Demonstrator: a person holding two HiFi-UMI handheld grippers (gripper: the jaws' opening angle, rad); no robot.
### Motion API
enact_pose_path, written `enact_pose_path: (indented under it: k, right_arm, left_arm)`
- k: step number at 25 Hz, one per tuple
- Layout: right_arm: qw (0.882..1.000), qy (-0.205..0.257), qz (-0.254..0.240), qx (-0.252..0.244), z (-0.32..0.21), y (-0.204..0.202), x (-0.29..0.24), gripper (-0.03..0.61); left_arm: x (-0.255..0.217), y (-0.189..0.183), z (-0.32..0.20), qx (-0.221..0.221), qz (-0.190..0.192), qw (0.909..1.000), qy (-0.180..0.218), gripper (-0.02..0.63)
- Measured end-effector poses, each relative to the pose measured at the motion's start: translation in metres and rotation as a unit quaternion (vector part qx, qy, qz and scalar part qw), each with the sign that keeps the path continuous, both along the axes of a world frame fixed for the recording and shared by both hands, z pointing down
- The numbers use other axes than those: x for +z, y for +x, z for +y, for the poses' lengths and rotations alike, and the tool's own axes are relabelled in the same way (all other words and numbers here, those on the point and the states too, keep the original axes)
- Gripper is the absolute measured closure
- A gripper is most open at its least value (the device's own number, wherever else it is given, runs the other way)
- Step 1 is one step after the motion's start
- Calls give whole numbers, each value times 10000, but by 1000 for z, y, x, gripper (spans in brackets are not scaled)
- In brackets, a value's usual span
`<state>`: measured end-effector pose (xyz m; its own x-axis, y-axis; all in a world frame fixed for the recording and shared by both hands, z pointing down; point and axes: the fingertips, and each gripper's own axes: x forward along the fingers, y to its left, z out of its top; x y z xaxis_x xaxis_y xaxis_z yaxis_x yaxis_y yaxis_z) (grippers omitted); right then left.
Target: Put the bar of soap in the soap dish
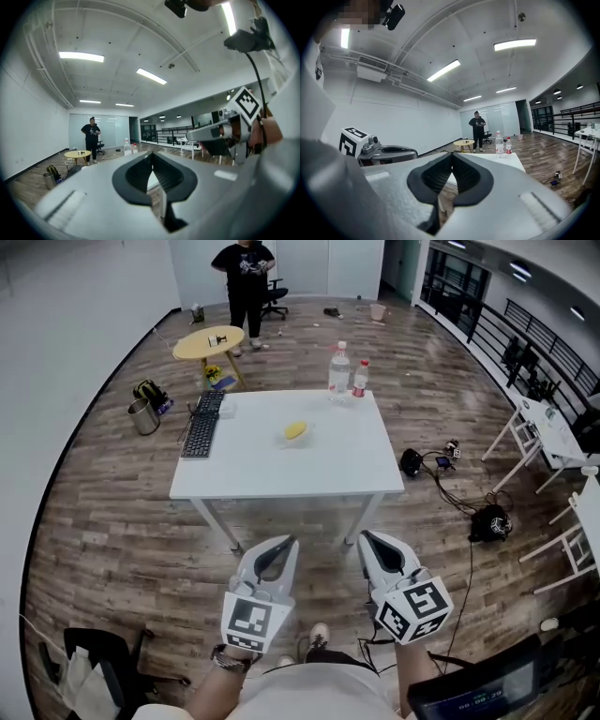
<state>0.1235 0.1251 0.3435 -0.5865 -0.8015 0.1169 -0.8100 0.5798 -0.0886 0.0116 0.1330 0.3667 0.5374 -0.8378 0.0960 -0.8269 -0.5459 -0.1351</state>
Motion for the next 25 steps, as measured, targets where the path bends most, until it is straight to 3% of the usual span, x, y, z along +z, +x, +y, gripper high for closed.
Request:
enact_pose_path:
  k: [17,25]
  right_arm:
    - [9999,-69,-4,93,87,-47,0,577]
    - [10000,1,20,0,103,-54,-7,577]
  left_arm:
    - [5,-39,70,71,102,9999,-70,606]
    - [2,-45,84,-11,169,9998,-101,606]
